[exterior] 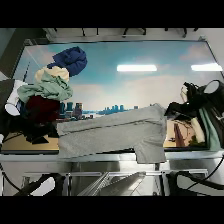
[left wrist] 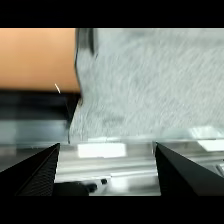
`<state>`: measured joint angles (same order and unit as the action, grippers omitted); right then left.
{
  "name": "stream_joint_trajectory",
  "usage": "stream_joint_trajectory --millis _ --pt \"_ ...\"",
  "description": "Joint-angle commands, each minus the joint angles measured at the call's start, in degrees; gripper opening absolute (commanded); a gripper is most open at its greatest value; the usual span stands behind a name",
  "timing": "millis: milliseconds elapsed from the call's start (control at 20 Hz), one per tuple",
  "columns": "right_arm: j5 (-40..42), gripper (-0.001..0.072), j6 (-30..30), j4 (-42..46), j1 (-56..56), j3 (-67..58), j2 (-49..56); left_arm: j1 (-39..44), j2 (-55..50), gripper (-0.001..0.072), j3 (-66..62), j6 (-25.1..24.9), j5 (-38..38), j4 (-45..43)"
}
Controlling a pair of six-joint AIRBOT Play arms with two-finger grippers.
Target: Fold the shirts.
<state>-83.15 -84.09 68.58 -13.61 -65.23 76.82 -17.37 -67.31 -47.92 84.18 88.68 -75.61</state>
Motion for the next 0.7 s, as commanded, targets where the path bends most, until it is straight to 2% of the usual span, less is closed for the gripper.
stream_joint_trajectory --millis 0,300,650 --pt "-0.7 0.0701 4.0 -9.7 -5.0 3.2 -2.3 -5.9 3.4 0.0641 10.7 -2.7 0.6 3.4" --pt "-0.8 0.07 4.2 -13.8 -3.7 3.3 -2.4 -10.9 -4.4 0.0641 15.6 -13.9 -1.9 9.6" --pt "-0.9 0.0701 4.2 -15.0 -3.5 3.3 -2.6 -6.8 -7.1 0.064 15.5 -14.6 -10.6 9.7"
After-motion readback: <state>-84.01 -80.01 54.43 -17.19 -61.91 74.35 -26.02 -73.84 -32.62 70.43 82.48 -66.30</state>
